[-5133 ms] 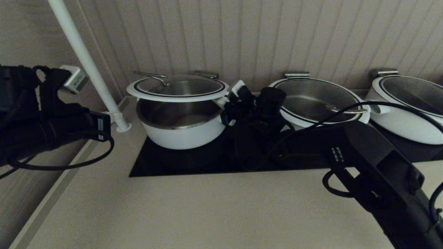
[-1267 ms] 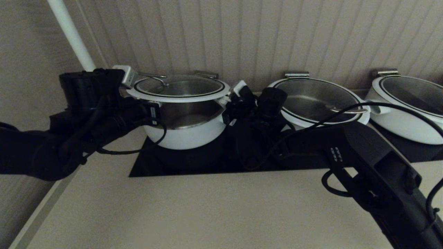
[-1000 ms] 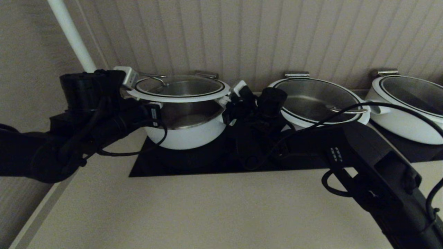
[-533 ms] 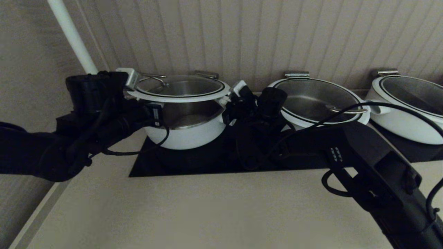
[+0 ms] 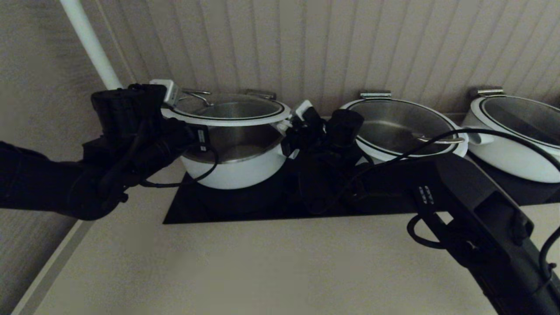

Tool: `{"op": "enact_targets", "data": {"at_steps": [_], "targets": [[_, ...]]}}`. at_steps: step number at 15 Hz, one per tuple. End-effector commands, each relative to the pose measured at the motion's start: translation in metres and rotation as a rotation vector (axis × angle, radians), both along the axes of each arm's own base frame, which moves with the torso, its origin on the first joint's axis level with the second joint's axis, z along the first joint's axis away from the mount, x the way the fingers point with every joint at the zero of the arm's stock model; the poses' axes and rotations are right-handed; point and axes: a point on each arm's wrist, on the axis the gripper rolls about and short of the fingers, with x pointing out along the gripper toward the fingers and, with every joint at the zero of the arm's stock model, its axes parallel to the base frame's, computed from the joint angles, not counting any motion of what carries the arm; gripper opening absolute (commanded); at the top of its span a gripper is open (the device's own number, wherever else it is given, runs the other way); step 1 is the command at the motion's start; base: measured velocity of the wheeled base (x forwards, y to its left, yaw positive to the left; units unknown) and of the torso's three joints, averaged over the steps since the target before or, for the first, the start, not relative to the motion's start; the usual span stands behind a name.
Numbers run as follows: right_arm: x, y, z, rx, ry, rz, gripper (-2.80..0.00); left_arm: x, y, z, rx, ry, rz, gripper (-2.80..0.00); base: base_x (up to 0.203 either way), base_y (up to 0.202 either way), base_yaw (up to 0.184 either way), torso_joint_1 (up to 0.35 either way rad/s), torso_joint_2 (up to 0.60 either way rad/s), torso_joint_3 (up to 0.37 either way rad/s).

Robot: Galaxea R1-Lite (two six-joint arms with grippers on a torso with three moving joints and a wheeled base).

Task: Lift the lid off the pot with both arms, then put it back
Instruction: Open the pot lid completely

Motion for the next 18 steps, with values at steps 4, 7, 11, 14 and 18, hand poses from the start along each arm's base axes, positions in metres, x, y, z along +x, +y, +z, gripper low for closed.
{"op": "enact_targets", "data": {"at_steps": [4,7,11,14,18], "targets": [[-0.0009,-0.0002,0.0022,0.002,-0.011,0.001,-2.80,0.0029,-0.0008,0.0004,-0.003,-0.008,0.001,-2.80,0.000,0.000,0.000,0.000,0.00,0.000],[-0.0015,0.0007,0.0016,-0.002,-0.011,0.014,-2.80,0.0042,-0.0012,0.0018,-0.004,-0.013,0.001,-2.80,0.000,0.000,0.000,0.000,0.00,0.000],[-0.0023,0.0002,0.0017,-0.006,-0.005,0.015,-2.80,0.0053,-0.0015,0.0006,-0.002,-0.010,0.000,-2.80,0.000,0.000,0.000,0.000,0.00,0.000],[-0.0047,-0.0012,0.0013,-0.016,0.013,0.014,-2.80,0.0056,-0.0016,0.0001,-0.001,-0.009,0.000,-2.80,0.000,0.000,0.000,0.000,0.00,0.000],[-0.0085,-0.0042,0.0002,-0.030,0.037,0.015,-2.80,0.0053,-0.0015,0.0006,-0.002,-0.010,0.000,-2.80,0.000,0.000,0.000,0.000,0.00,0.000]]}}
